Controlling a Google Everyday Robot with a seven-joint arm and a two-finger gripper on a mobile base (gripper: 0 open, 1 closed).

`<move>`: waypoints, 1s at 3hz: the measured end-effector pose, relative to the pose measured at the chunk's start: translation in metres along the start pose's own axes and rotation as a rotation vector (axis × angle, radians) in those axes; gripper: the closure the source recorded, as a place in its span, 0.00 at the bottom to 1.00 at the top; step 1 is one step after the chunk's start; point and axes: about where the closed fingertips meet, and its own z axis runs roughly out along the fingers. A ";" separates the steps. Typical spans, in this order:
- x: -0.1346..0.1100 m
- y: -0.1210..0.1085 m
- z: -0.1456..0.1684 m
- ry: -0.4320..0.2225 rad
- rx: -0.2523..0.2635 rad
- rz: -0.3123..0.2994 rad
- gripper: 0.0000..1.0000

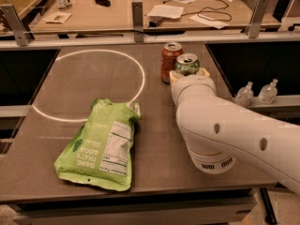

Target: Move green can near coke can

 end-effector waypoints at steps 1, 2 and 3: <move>0.012 -0.001 0.000 0.006 0.045 0.159 1.00; 0.021 -0.002 -0.001 0.013 0.073 0.271 0.81; 0.017 -0.001 0.005 0.057 0.061 0.377 0.59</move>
Offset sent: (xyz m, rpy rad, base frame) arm -0.0102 -0.0070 -0.0329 0.3693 -0.0200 -0.2020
